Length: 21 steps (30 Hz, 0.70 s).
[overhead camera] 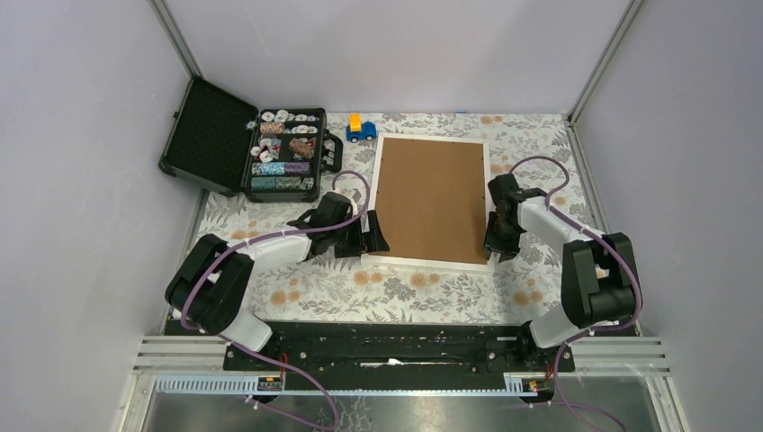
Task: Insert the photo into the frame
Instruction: Install the photo frame at the center of the board.
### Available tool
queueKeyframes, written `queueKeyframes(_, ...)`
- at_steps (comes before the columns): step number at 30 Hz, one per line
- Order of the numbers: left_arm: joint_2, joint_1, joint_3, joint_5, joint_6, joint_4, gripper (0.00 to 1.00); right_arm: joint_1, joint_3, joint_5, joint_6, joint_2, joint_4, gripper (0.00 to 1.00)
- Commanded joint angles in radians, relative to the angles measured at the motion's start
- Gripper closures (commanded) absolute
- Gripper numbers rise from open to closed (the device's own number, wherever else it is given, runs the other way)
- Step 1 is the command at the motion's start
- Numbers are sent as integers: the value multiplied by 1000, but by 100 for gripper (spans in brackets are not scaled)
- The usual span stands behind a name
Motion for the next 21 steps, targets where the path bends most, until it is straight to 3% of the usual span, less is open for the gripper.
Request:
queueKeyframes(1,17,-34,-7,29,-33,89,3,78,-5,-34,52,110,97,59)
queueKeyframes(12,87,-116,24,71,-102,163,3,342,242,32,152,485,28,58)
queueKeyframes(16,68,-129,24,93,-118,164,3,365,286,45,133,382,-5,55)
queueKeyframes(18,47,-138,14,100,-121,158,2,362,340,36,99,282,-39,48)
queueKeyframes(21,-4,-146,-18,101,-121,141,2,287,417,67,45,152,-65,18)
